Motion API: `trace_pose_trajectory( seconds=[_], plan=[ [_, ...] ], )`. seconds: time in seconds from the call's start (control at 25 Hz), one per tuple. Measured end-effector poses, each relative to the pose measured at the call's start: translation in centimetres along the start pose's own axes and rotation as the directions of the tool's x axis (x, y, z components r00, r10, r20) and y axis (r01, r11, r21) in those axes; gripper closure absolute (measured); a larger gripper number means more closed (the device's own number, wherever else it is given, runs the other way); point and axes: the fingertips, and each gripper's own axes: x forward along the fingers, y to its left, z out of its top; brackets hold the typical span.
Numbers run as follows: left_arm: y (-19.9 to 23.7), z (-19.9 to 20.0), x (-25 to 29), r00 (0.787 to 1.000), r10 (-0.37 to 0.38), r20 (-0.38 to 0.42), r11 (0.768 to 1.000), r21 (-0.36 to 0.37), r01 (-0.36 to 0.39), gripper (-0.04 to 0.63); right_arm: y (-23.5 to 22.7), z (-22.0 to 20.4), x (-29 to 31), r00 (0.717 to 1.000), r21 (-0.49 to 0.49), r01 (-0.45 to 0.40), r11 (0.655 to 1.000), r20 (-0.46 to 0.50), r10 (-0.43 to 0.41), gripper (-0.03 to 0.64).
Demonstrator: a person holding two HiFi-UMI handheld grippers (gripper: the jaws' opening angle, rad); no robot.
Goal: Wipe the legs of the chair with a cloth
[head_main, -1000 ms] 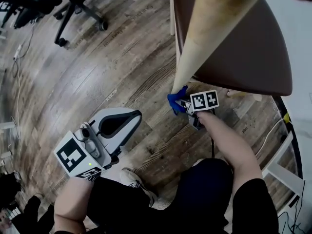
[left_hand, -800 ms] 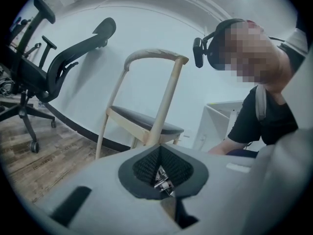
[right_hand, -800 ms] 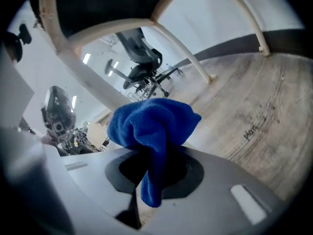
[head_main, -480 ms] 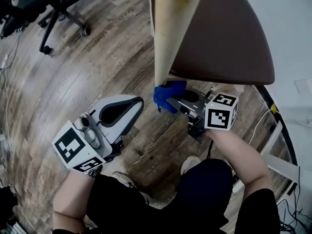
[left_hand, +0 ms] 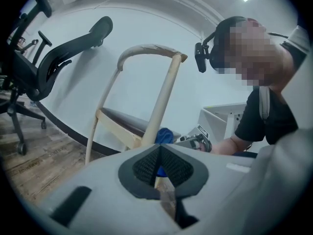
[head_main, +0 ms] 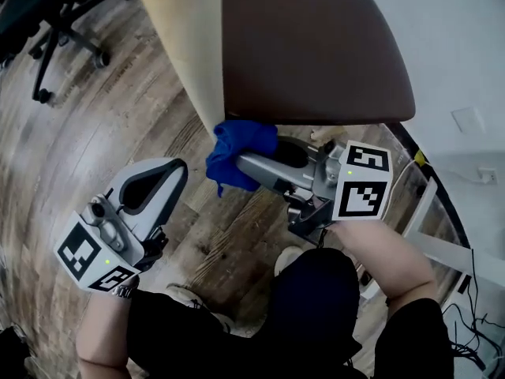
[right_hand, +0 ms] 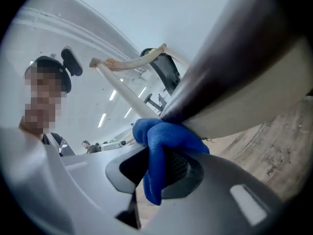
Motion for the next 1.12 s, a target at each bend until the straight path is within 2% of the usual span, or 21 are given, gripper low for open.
trace_pose_trajectory(
  seconds=[0.16, 0.28, 0.36, 0.48, 0.6, 0.76, 0.84, 1.12],
  plan=[
    [-0.3, 0.0, 0.9, 1.0, -0.019, 0.003, 1.0, -0.008, 0.019, 0.598, -0.1, 1.6, -3.4, 0.997, 0.005, 0.052, 0.999, 0.049, -0.052, 0.556],
    [-0.4, -0.1, 1.3, 1.0, -0.025, -0.002, 1.0, -0.001, 0.025, 0.598, -1.4, 2.2, -7.1, 0.986, 0.008, 0.142, 0.99, 0.082, -0.142, 0.554],
    [-0.3, -0.3, 1.4, 1.0, -0.025, -0.006, 1.0, -0.005, 0.025, 0.598, -2.8, 2.7, -10.2, 0.968, 0.022, 0.221, 0.975, 0.115, -0.222, 0.554],
    [0.0, -0.5, 1.5, 1.0, -0.024, -0.004, 1.0, -0.013, 0.024, 0.598, -5.1, 3.7, -15.2, 0.917, 0.079, 0.346, 0.935, 0.181, -0.354, 0.554],
    [0.3, -0.8, 1.7, 1.0, -0.022, -0.007, 1.0, -0.018, 0.022, 0.598, -6.7, 5.1, -19.5, 0.847, 0.145, 0.449, 0.882, 0.245, -0.472, 0.555],
    [0.6, -1.2, 1.8, 1.0, -0.023, -0.018, 1.0, -0.02, 0.022, 0.598, -8.6, 6.3, -24.0, 0.763, 0.223, 0.527, 0.82, 0.302, -0.572, 0.555],
    [0.7, -1.4, 1.9, 1.0, -0.019, -0.022, 1.0, -0.019, 0.018, 0.598, -9.6, 6.6, -24.7, 0.752, 0.243, 0.531, 0.811, 0.306, -0.584, 0.555],
    [0.8, -1.8, 2.2, 0.999, -0.019, -0.035, 1.0, -0.014, 0.018, 0.598, -11.1, 6.0, -24.3, 0.755, 0.26, 0.514, 0.817, 0.315, -0.575, 0.554]
  ],
)
